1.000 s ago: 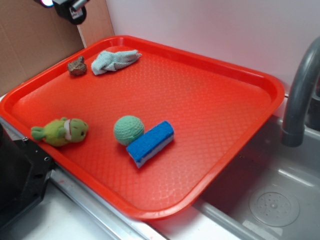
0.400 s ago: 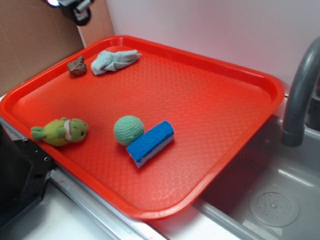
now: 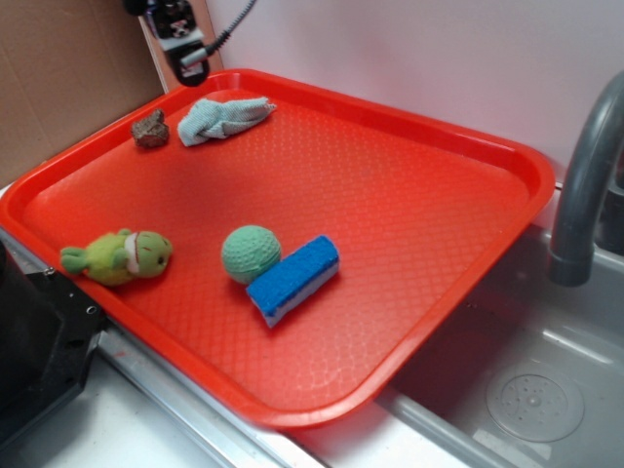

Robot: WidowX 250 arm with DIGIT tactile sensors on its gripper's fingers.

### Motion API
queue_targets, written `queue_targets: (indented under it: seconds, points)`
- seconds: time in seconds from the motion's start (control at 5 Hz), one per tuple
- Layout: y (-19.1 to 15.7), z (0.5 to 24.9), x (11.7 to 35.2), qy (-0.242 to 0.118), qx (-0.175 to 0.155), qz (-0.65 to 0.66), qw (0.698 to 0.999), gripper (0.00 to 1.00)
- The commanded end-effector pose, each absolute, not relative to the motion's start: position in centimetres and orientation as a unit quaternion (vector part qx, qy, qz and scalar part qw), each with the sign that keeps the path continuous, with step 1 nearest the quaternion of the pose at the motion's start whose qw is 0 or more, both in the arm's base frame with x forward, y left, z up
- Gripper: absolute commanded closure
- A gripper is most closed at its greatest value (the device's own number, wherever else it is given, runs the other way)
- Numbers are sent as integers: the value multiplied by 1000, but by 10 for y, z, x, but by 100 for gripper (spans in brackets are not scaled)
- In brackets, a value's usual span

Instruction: Grab the blue cloth.

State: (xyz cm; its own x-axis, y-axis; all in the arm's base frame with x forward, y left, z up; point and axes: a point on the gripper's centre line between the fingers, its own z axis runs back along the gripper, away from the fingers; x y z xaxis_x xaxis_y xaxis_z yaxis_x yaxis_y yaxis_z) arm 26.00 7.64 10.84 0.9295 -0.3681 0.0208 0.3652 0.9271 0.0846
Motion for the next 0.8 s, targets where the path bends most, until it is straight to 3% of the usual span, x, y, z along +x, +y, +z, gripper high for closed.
queue_targets:
  seconds: [0.0, 0.2, 0.4, 0.6]
  points:
    - [106, 87, 294, -41, 38, -245, 968, 0]
    - [103, 69, 294, -61, 43, -274, 959, 0]
    - [106, 53, 289, -58, 46, -279, 957, 0]
    - [106, 33, 297, -32, 34, -284, 958, 0]
